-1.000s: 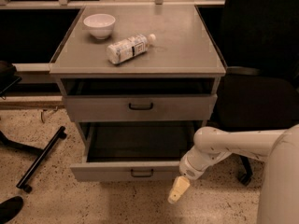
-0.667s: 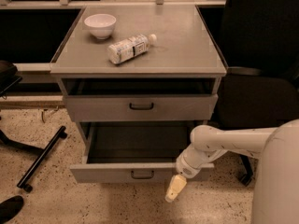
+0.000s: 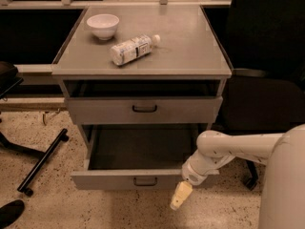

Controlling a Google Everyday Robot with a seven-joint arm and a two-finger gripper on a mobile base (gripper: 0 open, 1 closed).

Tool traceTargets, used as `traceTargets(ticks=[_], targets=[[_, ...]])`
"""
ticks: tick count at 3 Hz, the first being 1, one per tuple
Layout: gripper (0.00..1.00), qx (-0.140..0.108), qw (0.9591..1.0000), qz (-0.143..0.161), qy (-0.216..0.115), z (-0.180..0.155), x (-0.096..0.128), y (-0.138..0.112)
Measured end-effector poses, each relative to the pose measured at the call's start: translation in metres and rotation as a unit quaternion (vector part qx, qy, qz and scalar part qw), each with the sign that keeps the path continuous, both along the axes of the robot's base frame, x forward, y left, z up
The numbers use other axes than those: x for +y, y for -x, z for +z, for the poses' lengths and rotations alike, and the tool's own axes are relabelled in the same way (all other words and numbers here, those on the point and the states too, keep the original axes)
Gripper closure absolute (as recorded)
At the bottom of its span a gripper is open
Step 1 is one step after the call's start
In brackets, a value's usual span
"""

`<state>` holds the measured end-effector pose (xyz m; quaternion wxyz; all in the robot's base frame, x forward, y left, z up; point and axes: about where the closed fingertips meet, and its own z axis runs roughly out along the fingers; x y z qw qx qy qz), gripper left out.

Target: Open middle drawer

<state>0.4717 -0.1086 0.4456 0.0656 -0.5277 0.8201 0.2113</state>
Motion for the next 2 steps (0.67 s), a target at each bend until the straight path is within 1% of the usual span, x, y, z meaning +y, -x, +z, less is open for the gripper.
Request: traceTargets(ticks=[1,2], targets=[[0.00,0.011,0.9995,-0.029,-0.006,-0.0018,-0.0062,0.0150],[0.00,0.011,0.9995,-0.029,-0.006,0.0012,-0.0054,0.0152]])
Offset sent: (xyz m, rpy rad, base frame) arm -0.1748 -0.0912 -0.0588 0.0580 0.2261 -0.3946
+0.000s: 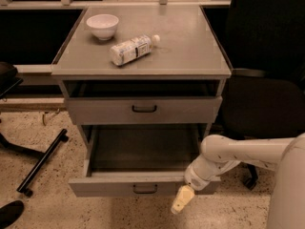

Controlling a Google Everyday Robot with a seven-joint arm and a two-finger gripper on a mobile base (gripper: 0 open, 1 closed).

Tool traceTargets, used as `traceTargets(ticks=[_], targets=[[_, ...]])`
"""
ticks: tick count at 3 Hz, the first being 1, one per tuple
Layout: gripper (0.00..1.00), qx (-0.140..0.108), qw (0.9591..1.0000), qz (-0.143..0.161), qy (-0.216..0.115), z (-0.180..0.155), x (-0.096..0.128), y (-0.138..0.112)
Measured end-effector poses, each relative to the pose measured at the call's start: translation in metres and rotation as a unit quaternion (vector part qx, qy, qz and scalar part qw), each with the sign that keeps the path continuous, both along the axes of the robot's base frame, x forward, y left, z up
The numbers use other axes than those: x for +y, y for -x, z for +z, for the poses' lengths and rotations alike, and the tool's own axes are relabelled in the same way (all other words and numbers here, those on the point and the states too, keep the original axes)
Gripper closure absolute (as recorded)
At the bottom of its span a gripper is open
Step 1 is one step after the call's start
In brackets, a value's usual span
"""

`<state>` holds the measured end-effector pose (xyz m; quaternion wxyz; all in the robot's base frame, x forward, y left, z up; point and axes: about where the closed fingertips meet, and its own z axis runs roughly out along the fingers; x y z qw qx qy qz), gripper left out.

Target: Open middle drawer

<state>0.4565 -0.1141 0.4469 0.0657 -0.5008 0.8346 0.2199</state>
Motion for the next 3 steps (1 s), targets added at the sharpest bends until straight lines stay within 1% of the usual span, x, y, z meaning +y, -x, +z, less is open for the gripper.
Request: traceTargets(ticks=[1,2,3], targets=[[0.00,0.011,0.9998,-0.018,-0.004,-0.006,-0.007,0.017],[0.00,0.011,0.9998,-0.018,-0.004,-0.002,-0.007,0.017],[0.00,0.020,0.9990,-0.037,-0.015,-0.001,-0.004,0.028]])
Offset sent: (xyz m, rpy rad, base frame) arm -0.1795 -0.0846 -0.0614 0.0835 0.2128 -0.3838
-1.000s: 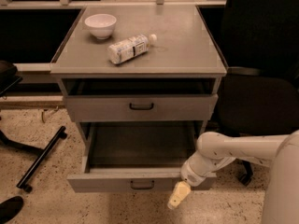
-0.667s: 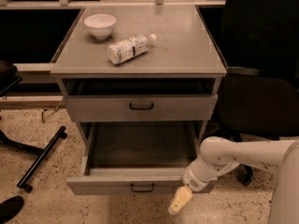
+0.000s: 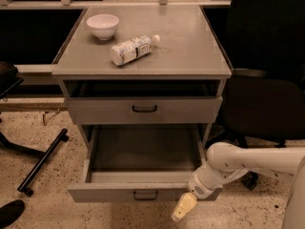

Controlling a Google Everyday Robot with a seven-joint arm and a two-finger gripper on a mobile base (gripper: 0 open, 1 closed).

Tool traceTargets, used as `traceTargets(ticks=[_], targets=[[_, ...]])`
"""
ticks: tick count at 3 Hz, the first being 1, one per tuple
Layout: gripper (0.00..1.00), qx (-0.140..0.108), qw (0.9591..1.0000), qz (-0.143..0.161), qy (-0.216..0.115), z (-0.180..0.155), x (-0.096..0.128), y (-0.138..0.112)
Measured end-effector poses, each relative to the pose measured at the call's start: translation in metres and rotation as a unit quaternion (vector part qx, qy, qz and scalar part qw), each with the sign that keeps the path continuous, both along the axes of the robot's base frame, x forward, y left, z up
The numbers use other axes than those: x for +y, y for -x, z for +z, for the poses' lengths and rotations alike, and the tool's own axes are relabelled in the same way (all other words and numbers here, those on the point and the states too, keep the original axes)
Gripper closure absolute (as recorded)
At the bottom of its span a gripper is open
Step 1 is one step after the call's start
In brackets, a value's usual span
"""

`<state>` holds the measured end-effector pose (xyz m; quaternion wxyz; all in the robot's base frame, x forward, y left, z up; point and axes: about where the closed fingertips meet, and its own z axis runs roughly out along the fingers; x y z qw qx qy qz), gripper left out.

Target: Open middle drawer

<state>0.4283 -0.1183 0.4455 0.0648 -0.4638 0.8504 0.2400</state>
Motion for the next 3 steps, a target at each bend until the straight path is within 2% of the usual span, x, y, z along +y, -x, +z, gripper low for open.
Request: traceTargets(ticks=[3], targets=[[0.00,0.010,0.9999,0.006,0.000,-0.0004,0.0053,0.0076]])
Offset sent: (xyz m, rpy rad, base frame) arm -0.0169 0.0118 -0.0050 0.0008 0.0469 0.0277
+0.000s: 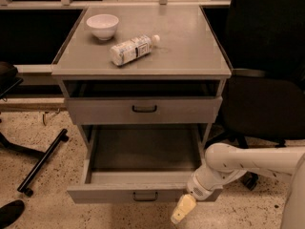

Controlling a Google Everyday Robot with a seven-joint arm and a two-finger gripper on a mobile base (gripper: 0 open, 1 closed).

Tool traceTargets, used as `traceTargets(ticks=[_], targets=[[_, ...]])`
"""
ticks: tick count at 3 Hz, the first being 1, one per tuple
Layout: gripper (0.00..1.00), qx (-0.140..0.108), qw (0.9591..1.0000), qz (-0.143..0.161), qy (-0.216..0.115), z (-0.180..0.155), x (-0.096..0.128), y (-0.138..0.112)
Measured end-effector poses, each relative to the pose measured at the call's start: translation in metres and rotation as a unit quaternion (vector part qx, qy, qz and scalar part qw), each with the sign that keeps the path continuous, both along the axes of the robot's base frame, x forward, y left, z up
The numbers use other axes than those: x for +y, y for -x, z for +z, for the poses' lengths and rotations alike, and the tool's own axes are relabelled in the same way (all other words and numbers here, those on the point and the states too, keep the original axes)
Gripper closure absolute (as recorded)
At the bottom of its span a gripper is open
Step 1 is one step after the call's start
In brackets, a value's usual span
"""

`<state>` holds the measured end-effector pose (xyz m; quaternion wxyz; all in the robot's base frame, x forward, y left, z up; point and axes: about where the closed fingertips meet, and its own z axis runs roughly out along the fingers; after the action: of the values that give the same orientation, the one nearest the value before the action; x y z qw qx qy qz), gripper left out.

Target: Open middle drawer

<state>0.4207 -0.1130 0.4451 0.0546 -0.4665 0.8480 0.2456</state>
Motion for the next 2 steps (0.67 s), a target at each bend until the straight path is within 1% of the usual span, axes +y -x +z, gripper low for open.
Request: traceTargets(ticks=[1,2], targets=[[0.00,0.013,0.9998,-0.014,-0.002,-0.0011,-0.0053,0.0158],[0.00,0.013,0.9998,-0.014,-0.002,0.0006,-0.0052,0.0157]])
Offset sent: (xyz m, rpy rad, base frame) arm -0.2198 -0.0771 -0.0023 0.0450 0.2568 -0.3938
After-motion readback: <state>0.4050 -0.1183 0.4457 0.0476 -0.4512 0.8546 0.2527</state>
